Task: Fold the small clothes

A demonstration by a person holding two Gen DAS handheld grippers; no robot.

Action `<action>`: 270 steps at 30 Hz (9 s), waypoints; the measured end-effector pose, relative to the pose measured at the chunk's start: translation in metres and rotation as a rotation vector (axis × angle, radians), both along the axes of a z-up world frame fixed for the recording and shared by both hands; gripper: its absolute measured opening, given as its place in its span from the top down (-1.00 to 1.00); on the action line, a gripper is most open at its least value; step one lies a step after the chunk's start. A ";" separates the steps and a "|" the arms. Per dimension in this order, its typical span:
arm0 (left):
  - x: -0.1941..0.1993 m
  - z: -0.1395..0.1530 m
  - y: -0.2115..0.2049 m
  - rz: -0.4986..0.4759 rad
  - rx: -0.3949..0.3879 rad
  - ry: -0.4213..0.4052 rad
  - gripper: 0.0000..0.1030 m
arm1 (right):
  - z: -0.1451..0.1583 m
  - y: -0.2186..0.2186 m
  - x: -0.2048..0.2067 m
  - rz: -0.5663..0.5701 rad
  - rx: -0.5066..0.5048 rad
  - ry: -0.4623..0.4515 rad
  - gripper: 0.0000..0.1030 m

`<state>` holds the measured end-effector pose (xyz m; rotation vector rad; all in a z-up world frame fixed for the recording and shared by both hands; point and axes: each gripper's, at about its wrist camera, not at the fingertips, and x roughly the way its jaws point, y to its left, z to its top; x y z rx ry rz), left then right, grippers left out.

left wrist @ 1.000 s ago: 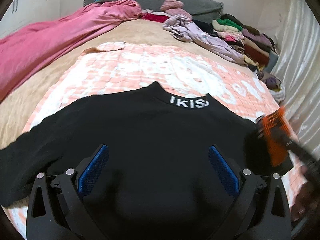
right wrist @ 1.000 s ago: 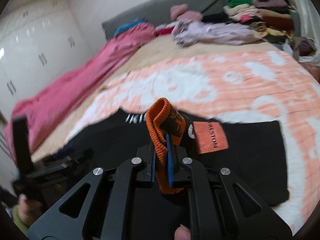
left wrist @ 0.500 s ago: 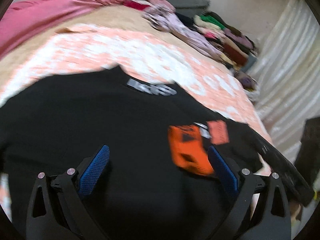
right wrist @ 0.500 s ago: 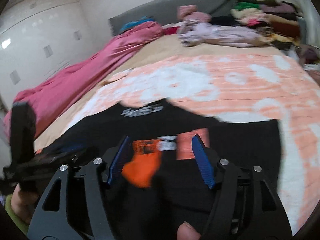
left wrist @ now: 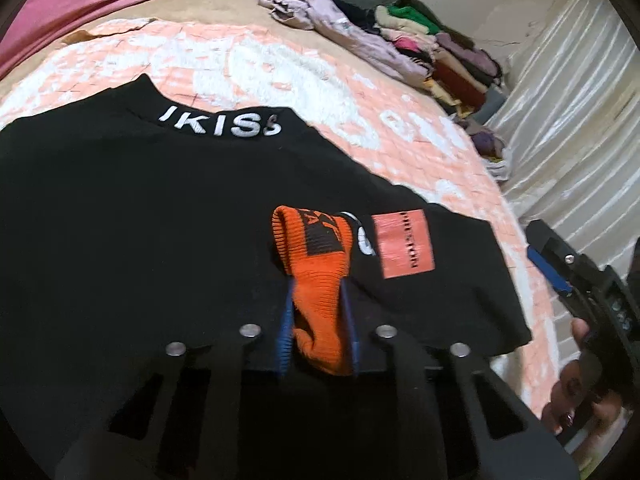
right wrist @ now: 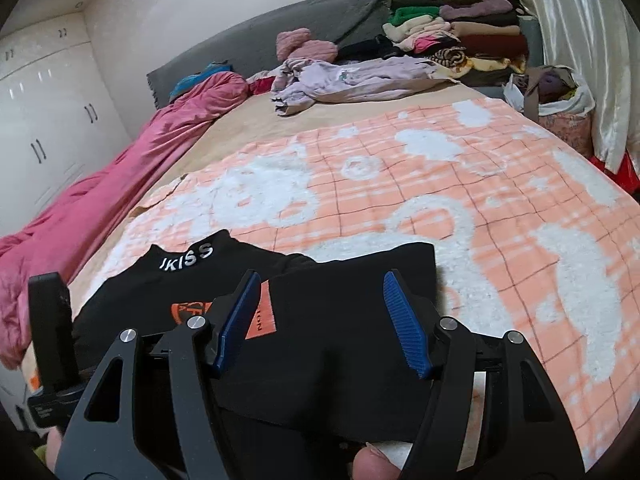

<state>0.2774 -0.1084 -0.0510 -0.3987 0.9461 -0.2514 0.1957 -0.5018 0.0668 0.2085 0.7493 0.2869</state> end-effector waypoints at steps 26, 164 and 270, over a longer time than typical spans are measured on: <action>-0.054 0.069 0.165 0.298 0.057 -0.153 0.75 | -0.007 -0.008 0.000 -0.034 -0.025 0.000 -0.10; -0.157 0.067 0.249 0.317 0.243 -0.120 -0.91 | 0.006 0.236 -0.131 0.446 -0.237 -0.043 -0.81; -0.082 0.068 0.249 0.264 0.136 -0.180 -0.79 | -0.051 0.254 -0.043 0.303 -0.091 0.218 -0.26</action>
